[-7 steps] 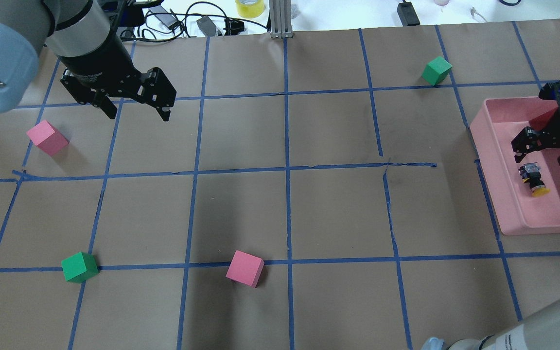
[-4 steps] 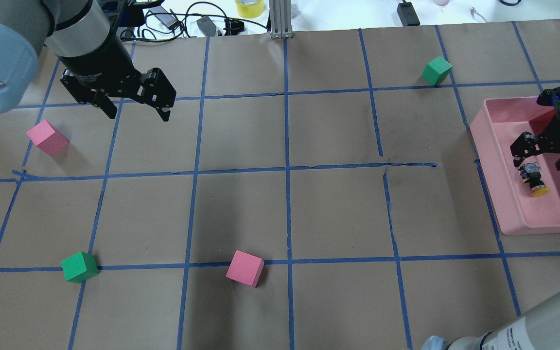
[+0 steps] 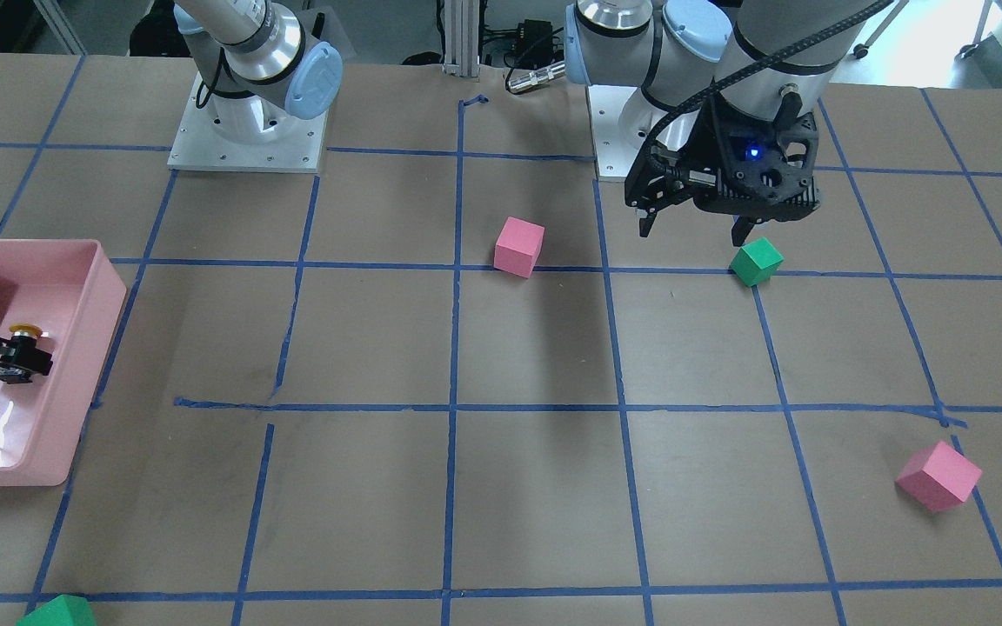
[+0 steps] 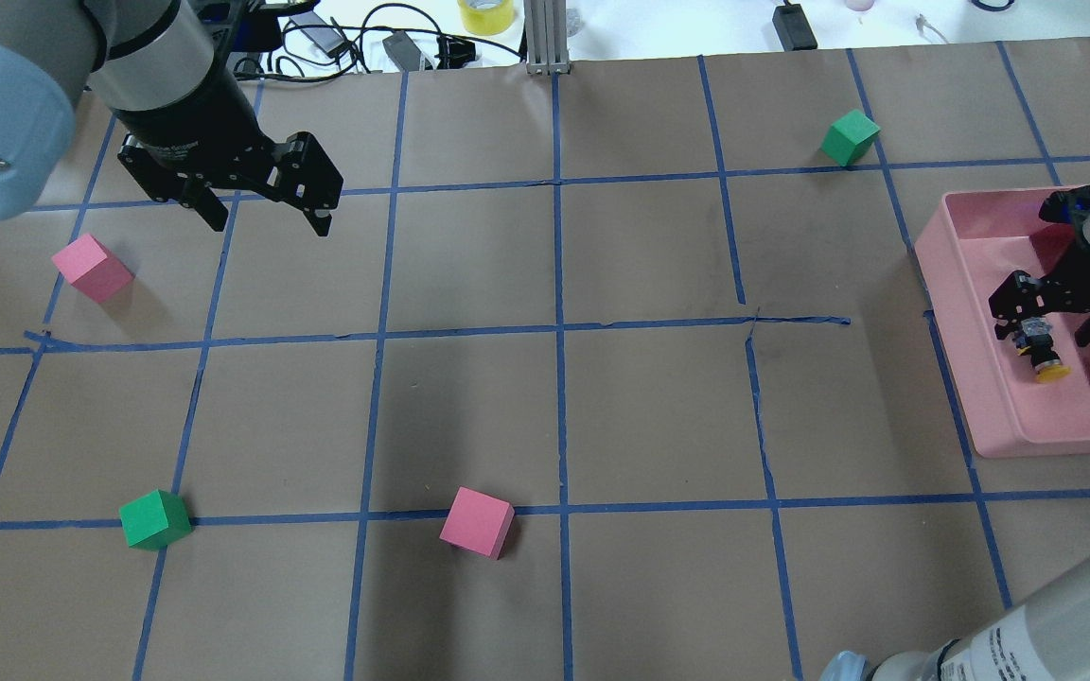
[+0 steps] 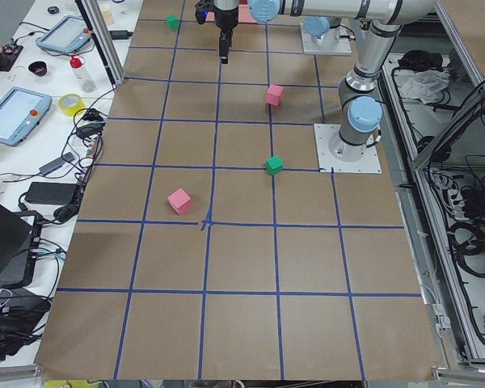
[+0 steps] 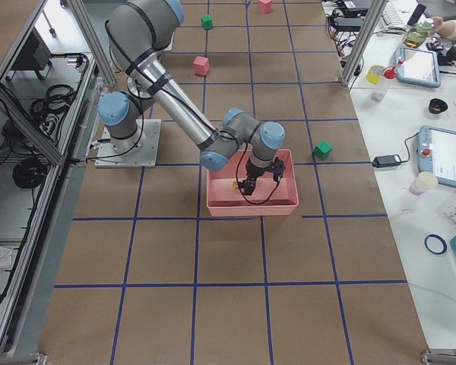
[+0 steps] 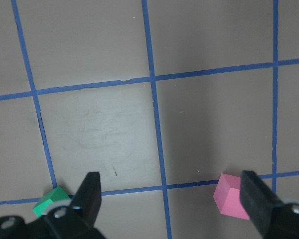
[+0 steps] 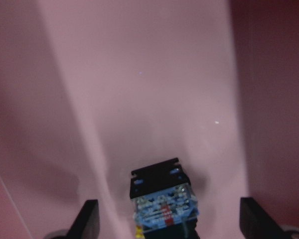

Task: Align button upright
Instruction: 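Close the right gripper on the button's black body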

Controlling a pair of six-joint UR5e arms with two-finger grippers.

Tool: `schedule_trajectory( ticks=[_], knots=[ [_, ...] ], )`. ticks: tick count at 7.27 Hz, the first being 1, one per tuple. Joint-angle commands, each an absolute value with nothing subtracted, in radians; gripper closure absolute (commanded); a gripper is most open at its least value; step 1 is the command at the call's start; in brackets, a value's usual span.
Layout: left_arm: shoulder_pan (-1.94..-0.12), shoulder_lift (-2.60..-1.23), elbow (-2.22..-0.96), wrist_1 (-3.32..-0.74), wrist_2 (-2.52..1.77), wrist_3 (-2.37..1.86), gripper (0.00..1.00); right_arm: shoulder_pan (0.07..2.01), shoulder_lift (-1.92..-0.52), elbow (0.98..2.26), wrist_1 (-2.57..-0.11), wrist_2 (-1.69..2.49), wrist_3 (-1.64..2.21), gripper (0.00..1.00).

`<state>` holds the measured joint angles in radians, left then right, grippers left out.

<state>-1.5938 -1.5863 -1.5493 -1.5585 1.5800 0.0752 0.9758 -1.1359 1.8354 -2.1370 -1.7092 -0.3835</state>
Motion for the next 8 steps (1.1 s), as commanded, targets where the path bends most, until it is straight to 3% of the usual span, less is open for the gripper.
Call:
schedule_trajectory(
  ticks=[1,2,4,6,8],
  knots=[
    [-1.594,-1.586,-1.549,-1.559,1.580,0.075,0.00,0.976,-1.132,1.844,-2.137,-1.707,-0.382,0.05],
    [-1.594,-1.588,-1.549,-1.559,1.580,0.075,0.00,0.976,-1.129,1.844,-2.137,-1.707,-0.382,0.15],
    [-1.594,-1.588,-1.549,-1.559,1.580,0.075,0.00,0.976,-1.129,1.844,-2.131,-1.707,-0.380,0.80],
    [-1.594,-1.588,-1.549,-1.559,1.580,0.075,0.00,0.976,-1.137,1.833,-2.125,-1.706,-0.373,1.00],
    [-1.594,-1.588,-1.549,-1.559,1.580,0.075,0.00,0.976,-1.172,1.822,-2.118,-1.700,-0.364,1.00]
  ],
)
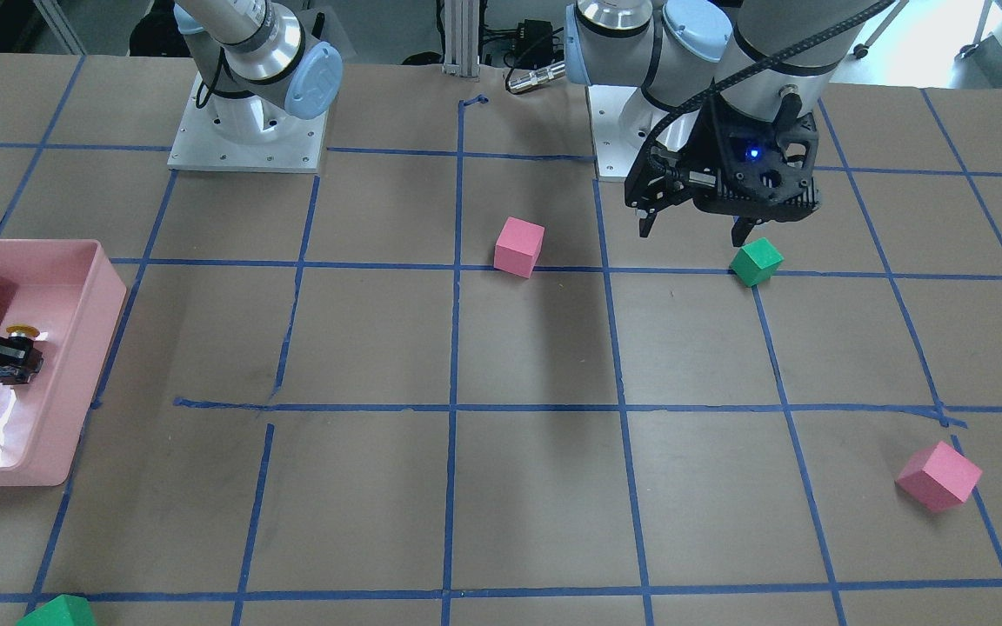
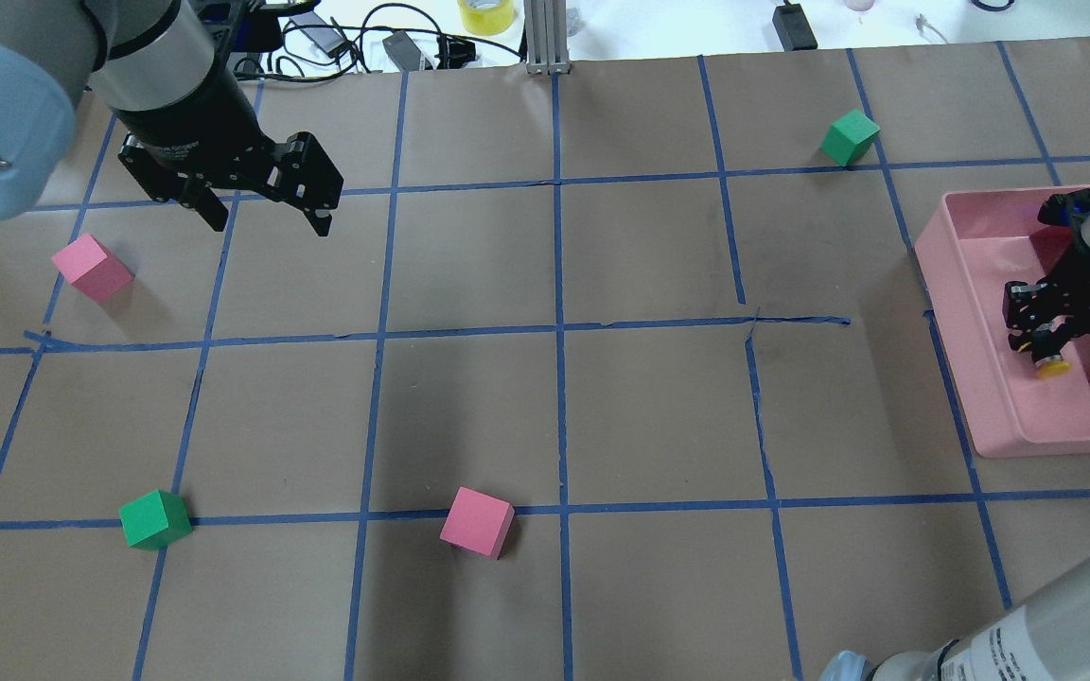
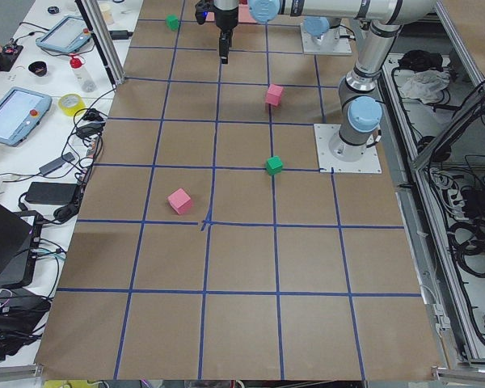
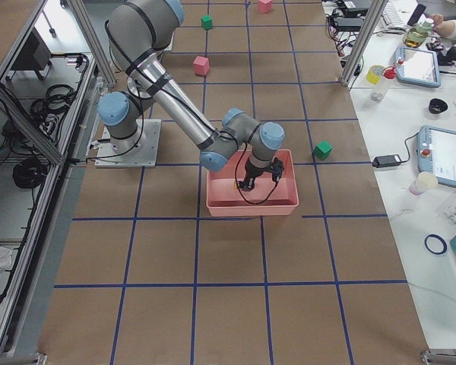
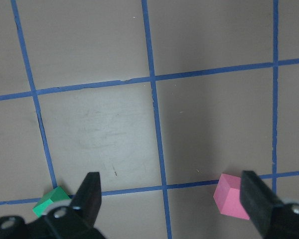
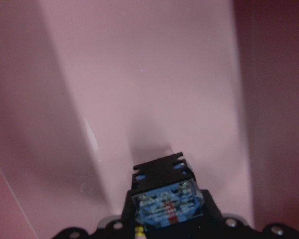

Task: Align button upright
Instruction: 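Close the right gripper on the button's black body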

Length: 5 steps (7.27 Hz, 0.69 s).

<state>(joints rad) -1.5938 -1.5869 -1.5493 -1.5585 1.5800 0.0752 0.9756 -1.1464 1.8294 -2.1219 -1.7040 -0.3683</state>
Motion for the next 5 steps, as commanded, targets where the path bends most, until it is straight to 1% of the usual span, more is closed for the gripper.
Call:
schedule_trajectory(
  ticks=[1,3,5],
  knots=[
    [-1.594,-1.588,-1.549,-1.559,1.580,0.075,0.00,0.976,-1.211,1.824,-2.117,-1.695,-0.364,1.00],
    [-1.594,-1.588,-1.549,-1.559,1.580,0.075,0.00,0.982,-1.253,1.798,-2.080,-1.686,-0.365,1.00],
    [-1.594,-1.588,-1.549,-1.559,1.580,0.075,0.00,0.988,-1.266,1.645,-1.891,-1.623,-0.364,1.00]
  ],
)
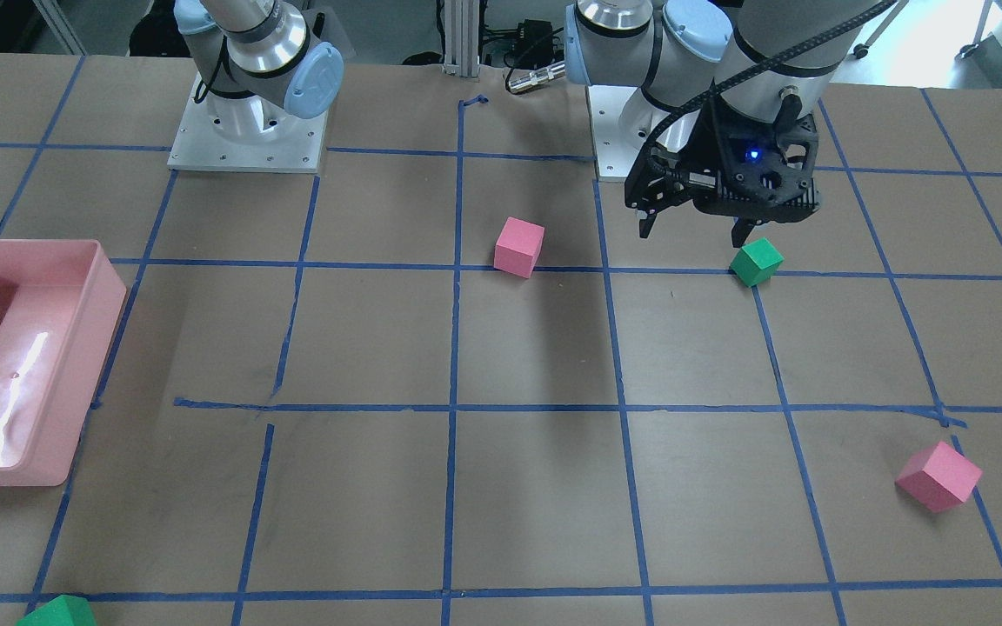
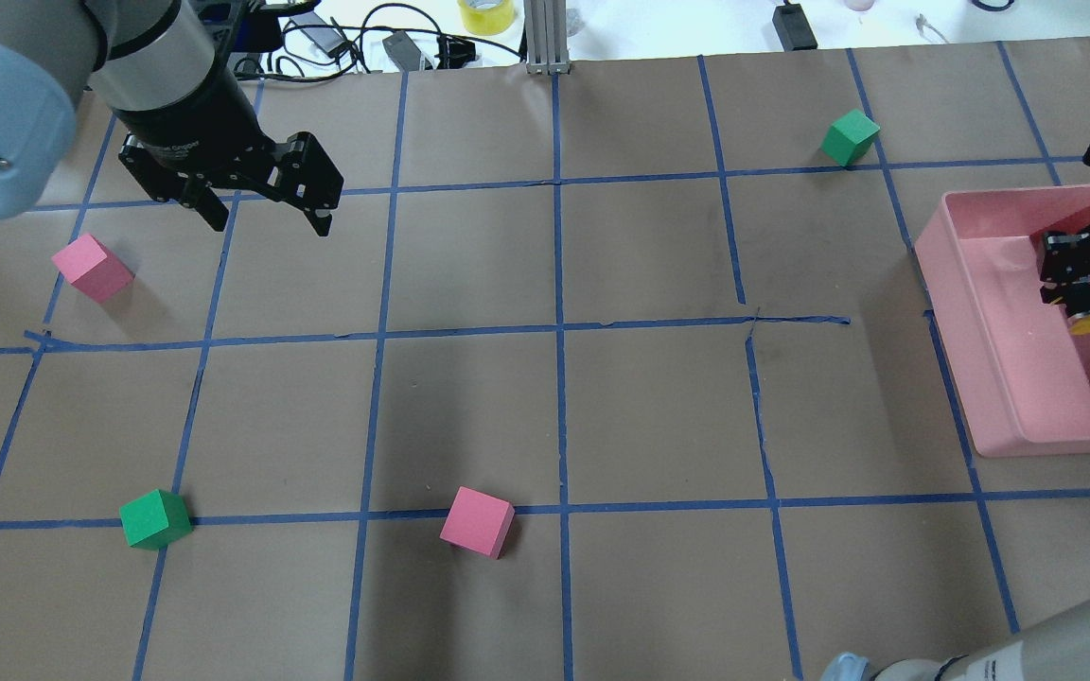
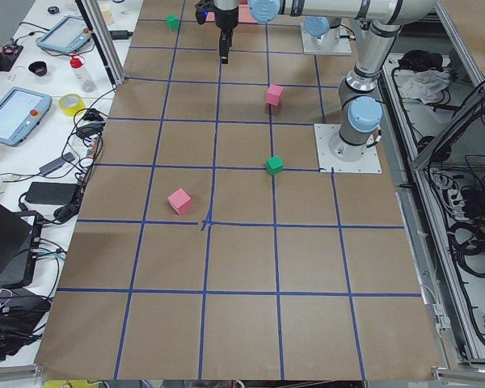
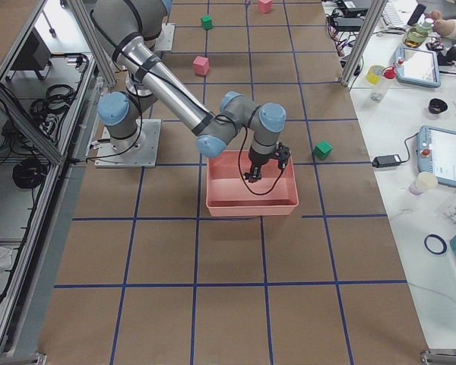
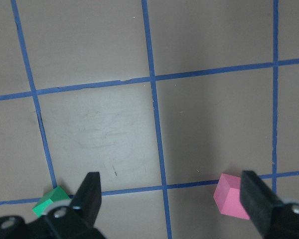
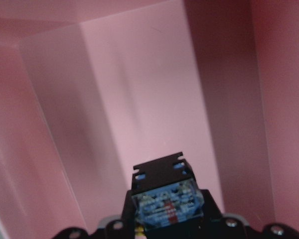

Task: Align button upright
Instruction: 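Lift the button out of the bin and carry it toward the table center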

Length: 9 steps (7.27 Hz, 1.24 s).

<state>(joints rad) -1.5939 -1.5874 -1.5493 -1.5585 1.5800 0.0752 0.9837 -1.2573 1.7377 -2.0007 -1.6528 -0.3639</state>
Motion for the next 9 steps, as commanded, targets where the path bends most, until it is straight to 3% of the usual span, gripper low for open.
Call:
schedule_trajectory(
  ticks=[1,5,9],
  knots=[
    [-1.592,-1.588,-1.549,-1.559,1.580,0.075,0.00,1.012,-1.266,1.575,-1.825,-1.621,-0.364,1.00],
    [-1.592,-1.586,-1.549,-1.559,1.580,0.075,0.00,1.381,-1.241,1.454,-1.756,-1.538,-0.061,1.00],
    [-1.594,-1.586,-1.549,-1.560,1.580,0.077,0.00,1.704,-0.955,1.334,-1.996,-1.451,0.329,1.00]
  ],
)
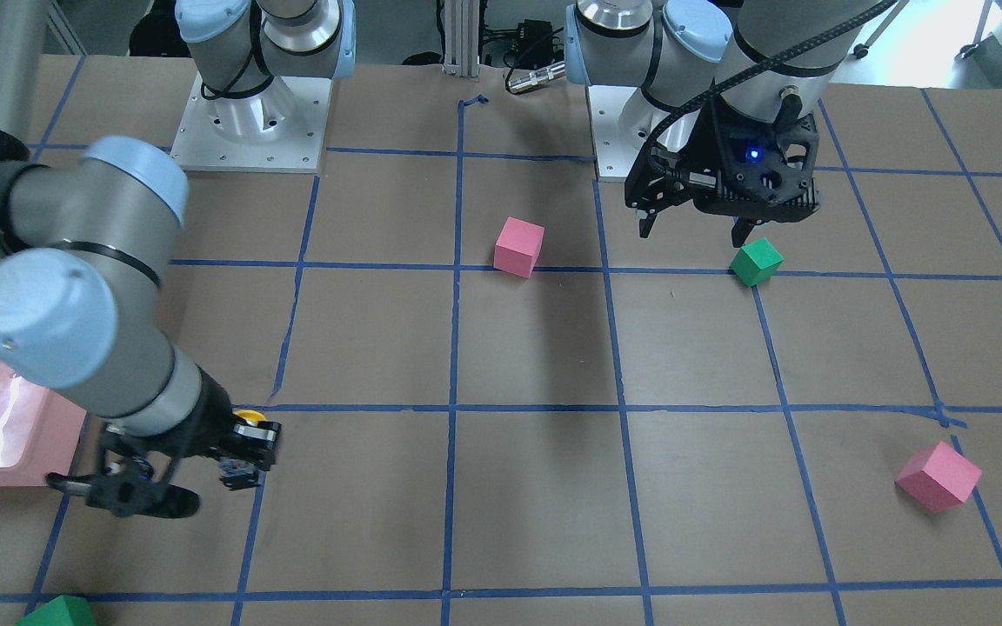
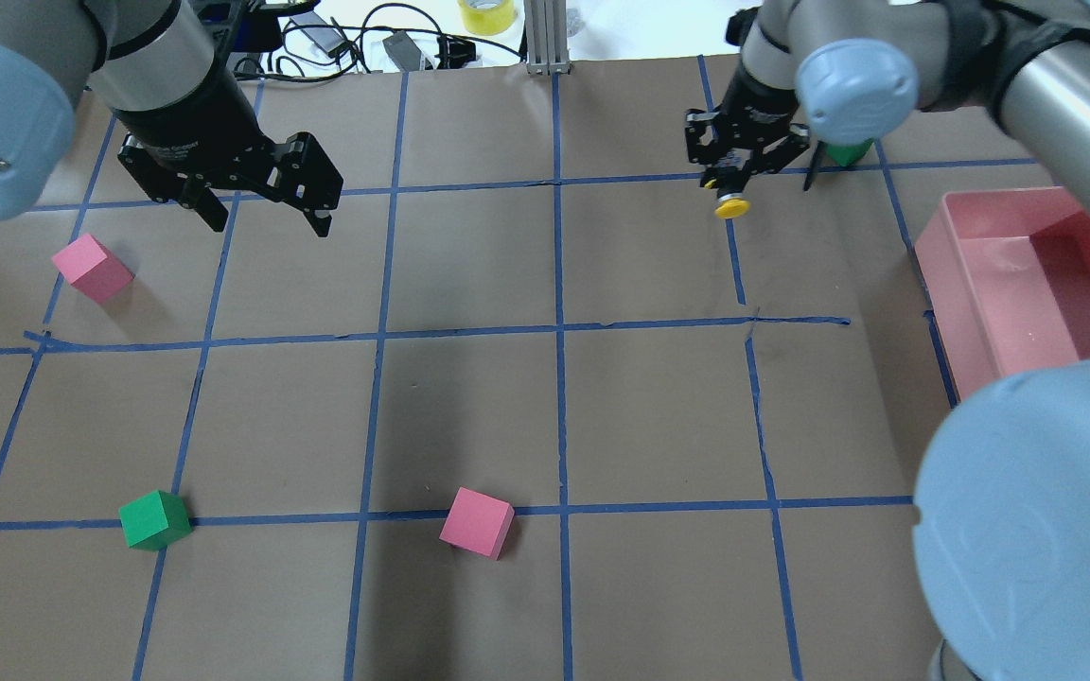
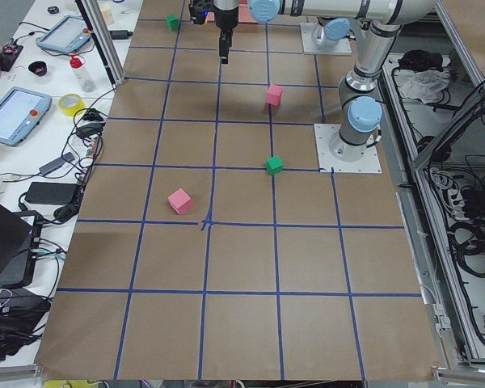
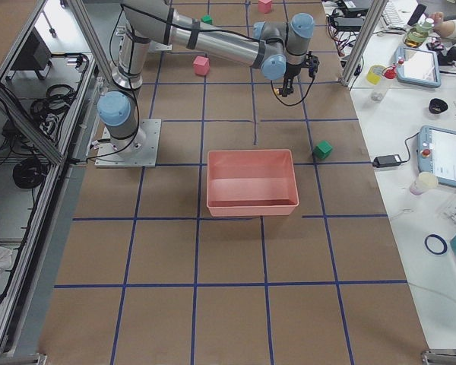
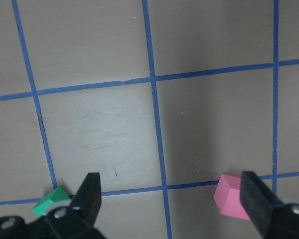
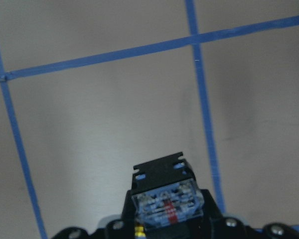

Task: Align button upright
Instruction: 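Lift the button out of the bin and carry it toward the table center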

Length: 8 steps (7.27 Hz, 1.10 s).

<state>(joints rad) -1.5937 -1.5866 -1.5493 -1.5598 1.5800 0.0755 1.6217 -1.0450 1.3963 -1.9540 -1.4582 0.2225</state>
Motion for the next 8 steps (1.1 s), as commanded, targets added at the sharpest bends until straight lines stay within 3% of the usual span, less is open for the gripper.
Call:
schedule_trajectory(
  ticks=[1,8],
  knots=[
    [-1.594,-1.586,-1.549,-1.560,1.580,0.077,0.00,1.729,-0.928,1.313,-1.997,-1.450,0.369,1.00],
    [-1.594,-1.586,-1.549,-1.562,1.580,0.075,0.00,1.867,-0.805,1.276,-2.082,-1.382,0.622,1.00]
  ],
)
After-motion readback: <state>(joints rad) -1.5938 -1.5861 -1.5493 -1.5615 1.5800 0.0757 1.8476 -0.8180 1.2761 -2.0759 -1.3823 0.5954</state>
